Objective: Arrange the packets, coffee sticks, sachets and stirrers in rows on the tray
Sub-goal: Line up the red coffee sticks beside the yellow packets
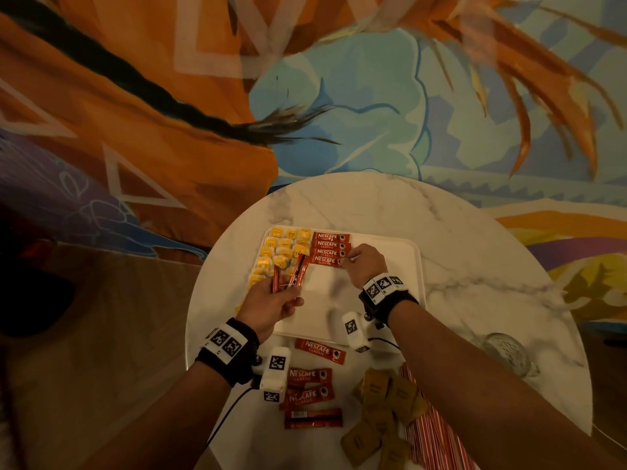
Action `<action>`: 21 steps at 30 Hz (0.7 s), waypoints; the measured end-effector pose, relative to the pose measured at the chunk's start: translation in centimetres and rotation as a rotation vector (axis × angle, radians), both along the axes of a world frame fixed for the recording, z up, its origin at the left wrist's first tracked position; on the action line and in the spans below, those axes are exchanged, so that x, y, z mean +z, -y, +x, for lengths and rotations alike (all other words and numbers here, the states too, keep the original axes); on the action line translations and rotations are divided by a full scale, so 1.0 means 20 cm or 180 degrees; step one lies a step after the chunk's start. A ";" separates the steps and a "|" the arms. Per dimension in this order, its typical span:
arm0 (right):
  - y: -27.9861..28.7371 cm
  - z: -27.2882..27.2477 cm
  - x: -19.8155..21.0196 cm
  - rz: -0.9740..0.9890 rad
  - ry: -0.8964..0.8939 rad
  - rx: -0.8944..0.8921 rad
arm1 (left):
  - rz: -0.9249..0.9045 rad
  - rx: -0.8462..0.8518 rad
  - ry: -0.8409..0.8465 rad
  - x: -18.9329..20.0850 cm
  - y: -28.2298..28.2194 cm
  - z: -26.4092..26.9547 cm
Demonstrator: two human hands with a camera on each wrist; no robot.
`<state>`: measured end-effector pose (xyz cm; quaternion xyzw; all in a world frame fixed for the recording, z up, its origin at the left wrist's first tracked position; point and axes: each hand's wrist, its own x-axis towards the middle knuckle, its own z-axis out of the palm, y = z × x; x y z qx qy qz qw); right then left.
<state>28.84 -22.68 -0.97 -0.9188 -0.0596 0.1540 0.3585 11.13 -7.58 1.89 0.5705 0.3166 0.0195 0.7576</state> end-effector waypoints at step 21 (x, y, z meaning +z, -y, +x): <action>0.09 -0.24 0.23 0.1650 -0.0471 0.0929 | 0.0327 0.0088 0.0006 0.02 0.01 0.04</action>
